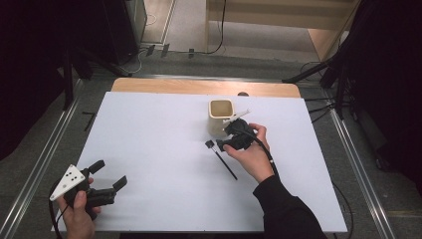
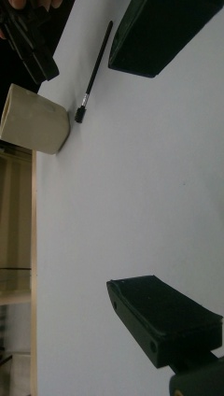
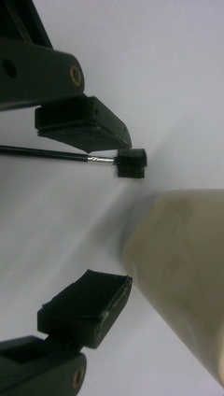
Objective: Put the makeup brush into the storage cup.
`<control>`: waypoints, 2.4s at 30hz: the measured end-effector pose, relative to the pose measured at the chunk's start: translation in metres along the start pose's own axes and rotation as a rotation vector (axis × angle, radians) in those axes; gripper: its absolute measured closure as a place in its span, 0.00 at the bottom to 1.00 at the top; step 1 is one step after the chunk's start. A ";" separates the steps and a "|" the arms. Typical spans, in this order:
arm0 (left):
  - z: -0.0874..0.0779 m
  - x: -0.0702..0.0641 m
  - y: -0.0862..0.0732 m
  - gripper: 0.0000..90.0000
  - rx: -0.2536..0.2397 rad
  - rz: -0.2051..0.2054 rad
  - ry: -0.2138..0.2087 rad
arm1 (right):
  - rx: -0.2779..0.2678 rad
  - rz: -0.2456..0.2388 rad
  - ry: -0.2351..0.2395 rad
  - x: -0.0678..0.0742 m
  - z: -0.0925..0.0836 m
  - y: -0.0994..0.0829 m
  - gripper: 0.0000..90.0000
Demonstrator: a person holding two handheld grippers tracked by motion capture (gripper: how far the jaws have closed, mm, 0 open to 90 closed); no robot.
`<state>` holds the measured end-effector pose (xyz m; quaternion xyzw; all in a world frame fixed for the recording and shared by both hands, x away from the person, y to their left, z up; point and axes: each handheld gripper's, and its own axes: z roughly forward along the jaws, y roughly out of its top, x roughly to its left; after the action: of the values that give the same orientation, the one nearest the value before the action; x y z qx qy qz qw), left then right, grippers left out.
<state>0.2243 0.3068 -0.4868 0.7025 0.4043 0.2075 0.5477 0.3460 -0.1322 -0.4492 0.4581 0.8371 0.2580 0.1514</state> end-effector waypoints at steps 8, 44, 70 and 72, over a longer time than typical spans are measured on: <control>0.000 0.000 0.000 0.00 0.003 0.001 -0.001 | 0.114 -0.004 0.033 0.000 0.010 0.001 0.43; 0.000 -0.001 0.000 0.00 0.006 0.006 0.000 | 0.396 -0.014 0.041 0.026 0.037 0.004 0.85; 0.003 -0.001 -0.001 0.00 0.014 0.009 -0.007 | 0.234 0.012 0.129 0.021 0.026 0.004 0.97; 0.003 -0.001 -0.001 0.00 0.016 0.009 -0.007 | 0.217 0.014 0.140 0.021 0.024 0.005 0.97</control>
<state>0.2257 0.3043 -0.4883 0.7093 0.4011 0.2042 0.5425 0.3503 -0.1054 -0.4667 0.4583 0.8654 0.1985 0.0402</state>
